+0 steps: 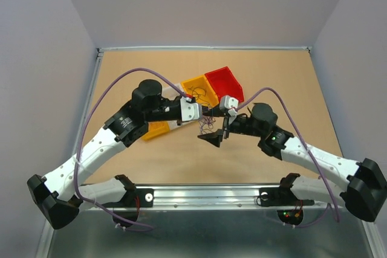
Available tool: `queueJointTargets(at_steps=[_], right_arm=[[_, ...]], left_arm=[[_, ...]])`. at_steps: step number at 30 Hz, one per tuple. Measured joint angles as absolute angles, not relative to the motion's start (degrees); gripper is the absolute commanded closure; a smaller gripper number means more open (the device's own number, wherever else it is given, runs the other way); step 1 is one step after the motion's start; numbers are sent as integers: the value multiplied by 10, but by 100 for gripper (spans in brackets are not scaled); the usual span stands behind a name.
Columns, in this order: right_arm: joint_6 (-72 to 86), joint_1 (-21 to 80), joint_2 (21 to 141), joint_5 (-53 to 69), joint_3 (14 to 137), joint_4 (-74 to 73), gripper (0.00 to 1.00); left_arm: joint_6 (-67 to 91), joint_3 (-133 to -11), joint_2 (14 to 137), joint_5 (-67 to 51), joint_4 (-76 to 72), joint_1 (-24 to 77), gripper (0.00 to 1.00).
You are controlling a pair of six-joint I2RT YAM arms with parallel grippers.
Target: Untangle the cables
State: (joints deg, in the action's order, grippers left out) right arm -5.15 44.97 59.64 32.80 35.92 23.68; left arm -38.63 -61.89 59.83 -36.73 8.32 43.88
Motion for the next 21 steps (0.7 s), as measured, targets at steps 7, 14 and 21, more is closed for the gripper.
queueJointTargets(at_steps=[7, 14, 21], right_arm=[[-50, 450, 682, 292, 404, 266, 75], [-20, 452, 651, 91, 435, 194, 99], [78, 461, 476, -167, 461, 85, 89]], left_arm=[[-369, -676, 598, -407, 123, 439, 100], [-315, -703, 545, -349, 114, 439, 100], [-254, -573, 427, -166, -36, 439, 100]])
